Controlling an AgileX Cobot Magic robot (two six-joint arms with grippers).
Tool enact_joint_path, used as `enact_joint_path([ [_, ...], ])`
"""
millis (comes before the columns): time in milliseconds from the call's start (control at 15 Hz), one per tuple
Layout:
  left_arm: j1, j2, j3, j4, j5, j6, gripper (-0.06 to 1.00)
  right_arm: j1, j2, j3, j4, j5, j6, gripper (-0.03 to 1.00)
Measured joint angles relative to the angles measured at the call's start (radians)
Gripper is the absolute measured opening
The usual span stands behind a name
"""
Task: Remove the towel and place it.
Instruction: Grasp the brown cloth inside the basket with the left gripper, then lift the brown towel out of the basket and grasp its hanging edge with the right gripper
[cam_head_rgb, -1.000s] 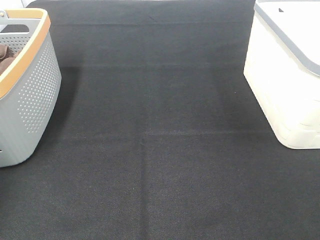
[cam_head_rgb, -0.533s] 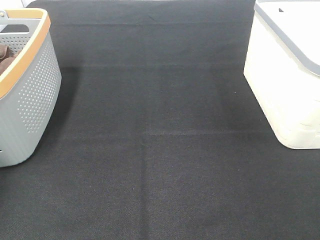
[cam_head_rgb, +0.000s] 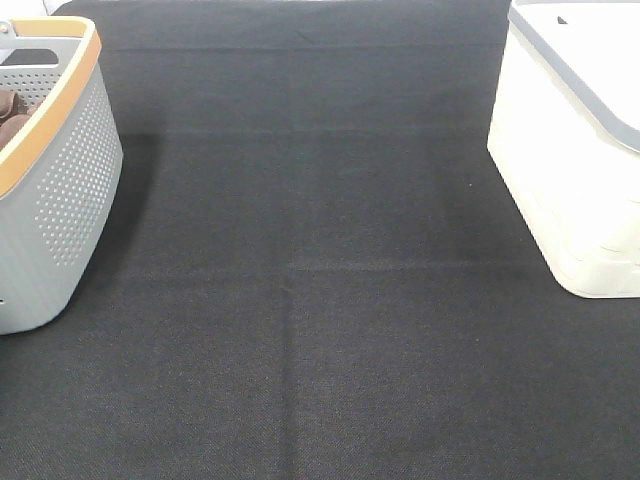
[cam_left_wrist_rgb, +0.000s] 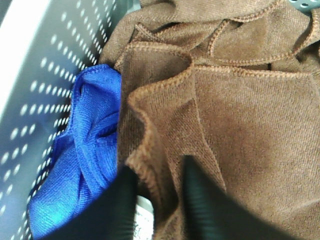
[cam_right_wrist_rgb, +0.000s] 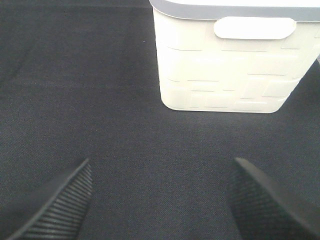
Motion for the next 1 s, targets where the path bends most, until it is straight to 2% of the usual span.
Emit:
enact_joint_path([
  [133,0.000,0.000,0.000,0.000,0.006,0.005,0.01,0.000,0.000,0.000,0.000,0.000,0.000,0.72],
  [333,0.000,0.000,-0.046,-0.016,0.083,0.024,0.00,0.000,0.000,0.000,0.000,0.000,0.000,0.72],
  [533,0.000,-0.015,-0.195,-0.066,0.218,0.034,0.00,0.000,0.000,0.000,0.000,0.000,0.000,0.72],
  [600,0.000,-0.015,-0.195,-0.066,0.218,0.034,0.00,0.000,0.000,0.000,0.000,0.000,0.000,0.72],
  [800,0.001,-0.064,-0.326,-0.181,0.291,0.061,0.00,0.000,0.000,0.000,0.000,0.000,0.000,0.72],
  [933,0.001,-0.114,-0.364,-0.316,0.303,0.110,0.00,0.000,0.000,0.000,0.000,0.000,0.000,0.72],
  [1000,0.001,-0.163,-0.370,-0.419,0.305,0.146,0.00,0.000,0.000,0.000,0.000,0.000,0.000,0.72],
])
